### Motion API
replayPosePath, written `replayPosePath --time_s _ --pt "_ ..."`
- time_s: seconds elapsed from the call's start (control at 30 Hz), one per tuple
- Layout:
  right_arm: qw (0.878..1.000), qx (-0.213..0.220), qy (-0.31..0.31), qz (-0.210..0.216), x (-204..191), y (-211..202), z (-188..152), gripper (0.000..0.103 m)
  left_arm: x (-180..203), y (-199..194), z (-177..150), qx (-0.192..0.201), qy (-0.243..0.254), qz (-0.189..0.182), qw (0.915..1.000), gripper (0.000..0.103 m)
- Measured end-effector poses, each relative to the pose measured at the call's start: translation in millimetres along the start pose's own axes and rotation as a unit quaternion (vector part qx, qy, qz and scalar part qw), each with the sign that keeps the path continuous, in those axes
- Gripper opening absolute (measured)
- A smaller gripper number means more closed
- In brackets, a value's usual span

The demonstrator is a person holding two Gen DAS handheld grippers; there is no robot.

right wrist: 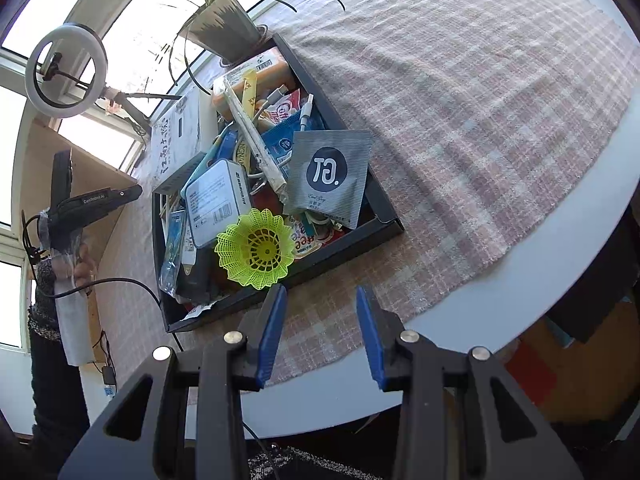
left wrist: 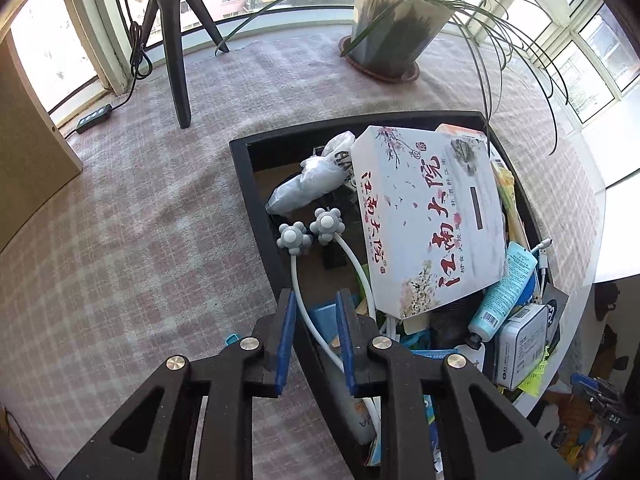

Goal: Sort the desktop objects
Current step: 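Move the left gripper down to the teal clothespin and grasp it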

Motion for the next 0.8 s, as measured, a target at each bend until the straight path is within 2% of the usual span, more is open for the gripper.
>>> replayPosePath --time_s 0.07,0.27,0.47,0.53,0.6,0.7,0.8 --pt "1.0 0.001 0.005 -0.001 3 0 -2 0.036 -17 2 -1 0.001 -0.018 0.017 0.9997 0.043" --pt "1.0 0.003 0.016 -0.003 9 0 -3 0.036 -63 16 -20 -0.035 -0.08 0.025 0.9958 0.042" --pt "1.0 0.0 0.006 0.0 2 4 6 0.036 -65 39 -38 -0.063 -0.088 0.023 0.9939 0.041" --pt "1.0 -0.001 0.001 0.003 -2 6 7 0.036 -65 45 -43 -0.07 -0.087 0.022 0.9935 0.035" --pt "1.0 -0.002 -0.003 0.005 -4 7 8 0.036 -64 50 -47 -0.075 -0.083 0.022 0.9935 0.022" --pt "1.0 -0.005 -0.002 0.005 -4 10 8 0.036 -63 53 -50 -0.073 -0.073 0.026 0.9944 0.011" --pt "1.0 -0.005 0.001 0.004 -2 9 8 0.036 -64 48 -47 -0.06 -0.071 0.029 0.9952 0.011"
Point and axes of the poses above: each gripper's, at about its wrist camera, not at the fingertips, and y roughly the way its jaws point, x to its right, z to its top, the point moved 8 cm from there along y, roughly the way its jaws point, and after that the axes turned 12 degrees about -y, right-handed, at the moved point
